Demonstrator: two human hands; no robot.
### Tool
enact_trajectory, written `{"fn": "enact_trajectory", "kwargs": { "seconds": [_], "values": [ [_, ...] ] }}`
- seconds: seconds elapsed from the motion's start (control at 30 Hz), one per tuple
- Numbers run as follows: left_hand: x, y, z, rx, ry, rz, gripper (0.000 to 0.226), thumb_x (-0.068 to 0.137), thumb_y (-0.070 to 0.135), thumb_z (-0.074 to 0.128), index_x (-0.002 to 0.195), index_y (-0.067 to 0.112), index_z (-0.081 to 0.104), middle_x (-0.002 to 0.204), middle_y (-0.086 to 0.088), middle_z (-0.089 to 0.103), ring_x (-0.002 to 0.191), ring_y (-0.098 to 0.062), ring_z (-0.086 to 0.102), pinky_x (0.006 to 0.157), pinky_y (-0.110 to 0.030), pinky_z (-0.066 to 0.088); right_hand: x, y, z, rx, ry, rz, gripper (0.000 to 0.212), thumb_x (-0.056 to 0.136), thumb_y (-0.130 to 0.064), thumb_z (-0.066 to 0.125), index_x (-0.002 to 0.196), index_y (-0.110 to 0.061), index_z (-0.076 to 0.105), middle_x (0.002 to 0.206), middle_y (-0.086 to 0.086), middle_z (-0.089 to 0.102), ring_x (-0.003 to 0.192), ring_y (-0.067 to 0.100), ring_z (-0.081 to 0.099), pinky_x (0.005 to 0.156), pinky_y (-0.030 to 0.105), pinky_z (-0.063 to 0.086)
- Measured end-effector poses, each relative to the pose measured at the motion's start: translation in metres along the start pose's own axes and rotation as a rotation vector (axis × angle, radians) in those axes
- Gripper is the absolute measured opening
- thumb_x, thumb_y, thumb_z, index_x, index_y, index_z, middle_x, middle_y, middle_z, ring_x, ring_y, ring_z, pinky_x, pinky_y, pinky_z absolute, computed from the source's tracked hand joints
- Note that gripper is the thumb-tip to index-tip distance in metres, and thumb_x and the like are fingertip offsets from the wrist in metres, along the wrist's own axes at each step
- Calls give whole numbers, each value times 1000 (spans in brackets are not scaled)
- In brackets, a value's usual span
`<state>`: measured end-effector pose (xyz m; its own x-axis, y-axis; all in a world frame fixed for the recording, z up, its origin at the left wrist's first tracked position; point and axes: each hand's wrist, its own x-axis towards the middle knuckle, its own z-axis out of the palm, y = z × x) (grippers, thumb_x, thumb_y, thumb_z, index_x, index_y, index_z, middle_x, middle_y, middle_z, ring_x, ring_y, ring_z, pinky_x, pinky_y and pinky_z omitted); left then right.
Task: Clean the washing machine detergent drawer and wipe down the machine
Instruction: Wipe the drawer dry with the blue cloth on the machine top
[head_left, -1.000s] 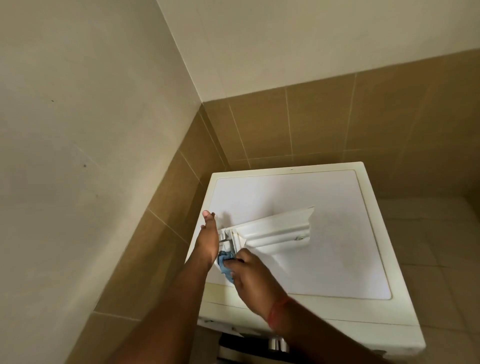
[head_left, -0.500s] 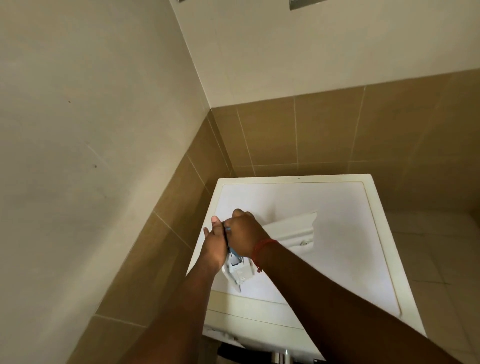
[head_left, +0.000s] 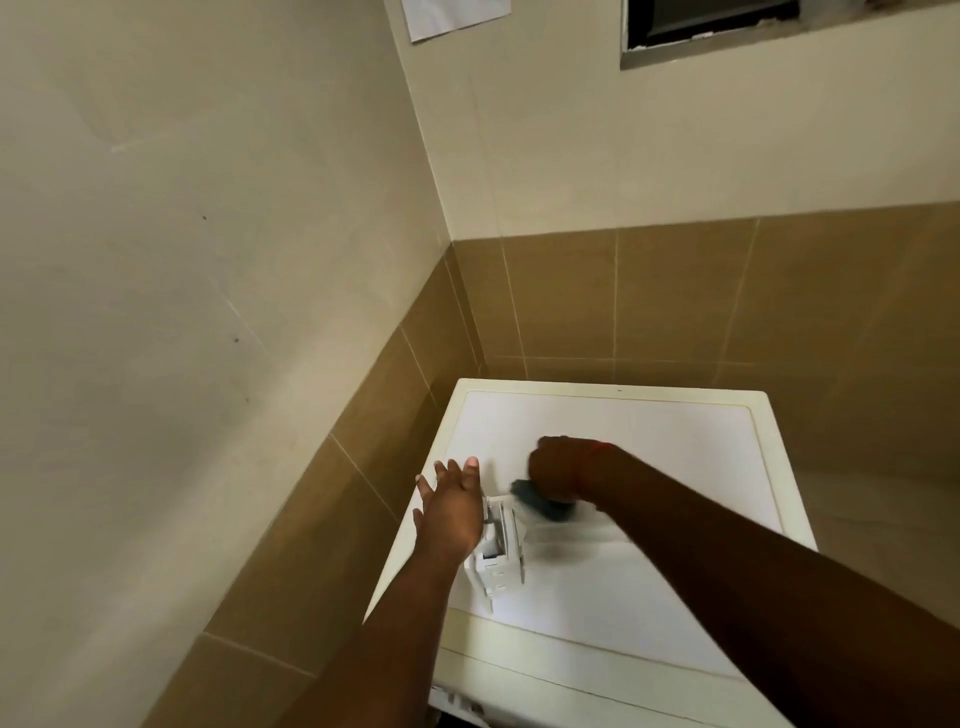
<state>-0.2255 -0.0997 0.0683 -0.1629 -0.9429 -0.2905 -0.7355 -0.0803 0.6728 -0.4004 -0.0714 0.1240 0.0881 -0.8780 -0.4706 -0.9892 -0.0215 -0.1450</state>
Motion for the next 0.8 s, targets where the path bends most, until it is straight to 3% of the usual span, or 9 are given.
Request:
{"fn": "enact_trajectory", "kwargs": {
  "seconds": [0.13,0.3,0.4,0.47,0.6,0.73,0.8],
  "values": [
    [-1,7,3,202,-10,-30,52,106,22,19,156,18,8,164,-7,2,150,-34,-9,120,-56,10,-7,38,10,-11,39,54,37,98,-26,43,120,-4,63,125,18,56,111,33,57,96,38,47],
    [-2,7,4,223,90,-21,59,103,8,29,156,13,2,164,-13,4,149,-41,-5,119,-55,18,0,-15,29,225,215,-180,26,86,-22,64,108,-10,70,109,15,65,102,31,60,90,34,47],
    [1,6,5,269,48,-69,53,106,25,20,156,15,7,164,-9,4,150,-36,-5,119,-57,13,-7,4,33,324,236,-190,30,87,-18,60,116,-18,69,116,10,63,108,28,59,96,39,46],
    [-2,11,6,263,12,-73,53,106,36,12,156,18,11,164,-6,5,150,-34,-8,118,-59,12,-21,34,29,270,150,-93,36,91,-18,51,124,-23,64,127,4,59,119,24,53,102,39,42],
    [-5,11,6,176,28,-63,57,104,44,15,155,18,18,164,-4,10,151,-30,-2,119,-57,7,-30,64,24,213,39,18,38,92,-7,44,125,-15,63,131,8,58,120,27,52,103,38,41],
    [2,1,9,123,81,-45,56,104,23,26,155,10,7,162,-16,9,150,-38,1,119,-58,8,-15,18,29,246,131,-72,34,88,-16,61,121,-9,63,122,17,60,112,32,56,97,35,44],
    [-2,5,8,124,41,-54,56,103,33,26,154,13,17,163,-11,10,150,-33,3,119,-58,5,-5,-10,37,229,243,-156,30,87,-17,61,116,-10,64,113,18,60,105,34,57,90,36,45]
  ]
}}
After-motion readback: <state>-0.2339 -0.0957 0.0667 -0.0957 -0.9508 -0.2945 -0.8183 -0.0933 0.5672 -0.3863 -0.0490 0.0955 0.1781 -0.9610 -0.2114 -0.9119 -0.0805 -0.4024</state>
